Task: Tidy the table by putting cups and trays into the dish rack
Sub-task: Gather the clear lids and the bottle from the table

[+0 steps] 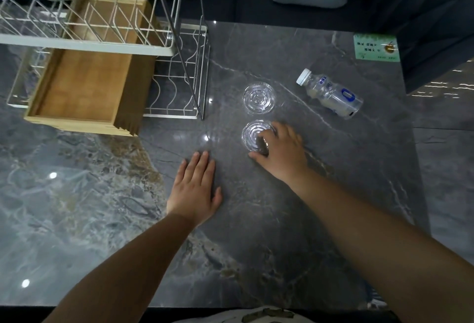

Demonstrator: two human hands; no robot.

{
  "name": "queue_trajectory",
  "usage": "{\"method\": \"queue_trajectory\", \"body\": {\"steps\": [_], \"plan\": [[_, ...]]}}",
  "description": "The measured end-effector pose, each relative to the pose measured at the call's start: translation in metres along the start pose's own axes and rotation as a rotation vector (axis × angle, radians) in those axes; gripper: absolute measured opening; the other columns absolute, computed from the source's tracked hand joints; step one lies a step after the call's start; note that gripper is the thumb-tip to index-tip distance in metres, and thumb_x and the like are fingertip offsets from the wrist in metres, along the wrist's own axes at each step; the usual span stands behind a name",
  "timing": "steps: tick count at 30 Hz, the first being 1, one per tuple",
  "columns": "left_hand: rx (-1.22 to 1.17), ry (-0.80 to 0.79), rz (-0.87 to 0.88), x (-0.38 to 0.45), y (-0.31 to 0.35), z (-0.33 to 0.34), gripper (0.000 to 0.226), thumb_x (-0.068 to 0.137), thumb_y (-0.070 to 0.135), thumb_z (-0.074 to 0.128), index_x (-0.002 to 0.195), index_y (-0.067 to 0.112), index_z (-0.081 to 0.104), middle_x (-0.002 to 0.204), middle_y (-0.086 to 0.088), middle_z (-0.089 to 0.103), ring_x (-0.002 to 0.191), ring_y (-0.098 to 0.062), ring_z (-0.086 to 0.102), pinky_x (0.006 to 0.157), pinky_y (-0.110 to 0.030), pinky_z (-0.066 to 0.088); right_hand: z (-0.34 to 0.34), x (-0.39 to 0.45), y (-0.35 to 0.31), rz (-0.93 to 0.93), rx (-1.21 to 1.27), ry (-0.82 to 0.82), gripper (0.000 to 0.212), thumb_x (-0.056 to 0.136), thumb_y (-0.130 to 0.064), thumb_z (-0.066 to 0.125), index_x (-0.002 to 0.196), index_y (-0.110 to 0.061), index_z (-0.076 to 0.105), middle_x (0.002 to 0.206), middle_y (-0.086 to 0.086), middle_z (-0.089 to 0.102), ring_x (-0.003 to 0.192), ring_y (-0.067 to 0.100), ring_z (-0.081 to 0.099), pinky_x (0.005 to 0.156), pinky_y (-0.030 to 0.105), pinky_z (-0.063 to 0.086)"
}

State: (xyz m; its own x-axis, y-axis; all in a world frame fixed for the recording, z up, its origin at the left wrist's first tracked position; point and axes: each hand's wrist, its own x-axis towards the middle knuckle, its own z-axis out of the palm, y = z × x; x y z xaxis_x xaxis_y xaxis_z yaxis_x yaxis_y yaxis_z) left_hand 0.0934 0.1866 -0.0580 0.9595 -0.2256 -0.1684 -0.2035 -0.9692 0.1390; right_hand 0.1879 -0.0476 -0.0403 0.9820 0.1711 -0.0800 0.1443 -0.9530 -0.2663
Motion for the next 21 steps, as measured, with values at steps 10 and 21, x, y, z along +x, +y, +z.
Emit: {"method": "queue_trajectory", "body": {"steps": [10,21], "plan": [[0.006,-0.009,0.003,-0.001,-0.001,0.001,0.071,0.089,0.049,0.040,0.147,0.008,0.037,0.157,-0.013,0.030,0.148,-0.028,0.019,0.120,-0.049,0.015,-0.024,0.044,-0.001,0.019,0.126,0.119,0.055,0.071,-0.053,0.072,0.111,-0.016,0.060,0.130,0.014,0.052,0.119,0.036,0.047,0.098,0.043,0.040],[-0.003,-0.009,0.008,0.000,-0.001,0.001,0.071,0.089,0.048,0.041,0.147,0.008,0.037,0.157,-0.013,0.031,0.148,-0.028,0.019,0.120,-0.048,0.011,-0.023,0.093,0.003,0.007,0.093,0.031,0.044,0.072,-0.044,0.076,0.095,-0.010,0.061,0.118,0.015,0.057,0.116,0.035,0.049,0.100,0.040,0.036]]}}
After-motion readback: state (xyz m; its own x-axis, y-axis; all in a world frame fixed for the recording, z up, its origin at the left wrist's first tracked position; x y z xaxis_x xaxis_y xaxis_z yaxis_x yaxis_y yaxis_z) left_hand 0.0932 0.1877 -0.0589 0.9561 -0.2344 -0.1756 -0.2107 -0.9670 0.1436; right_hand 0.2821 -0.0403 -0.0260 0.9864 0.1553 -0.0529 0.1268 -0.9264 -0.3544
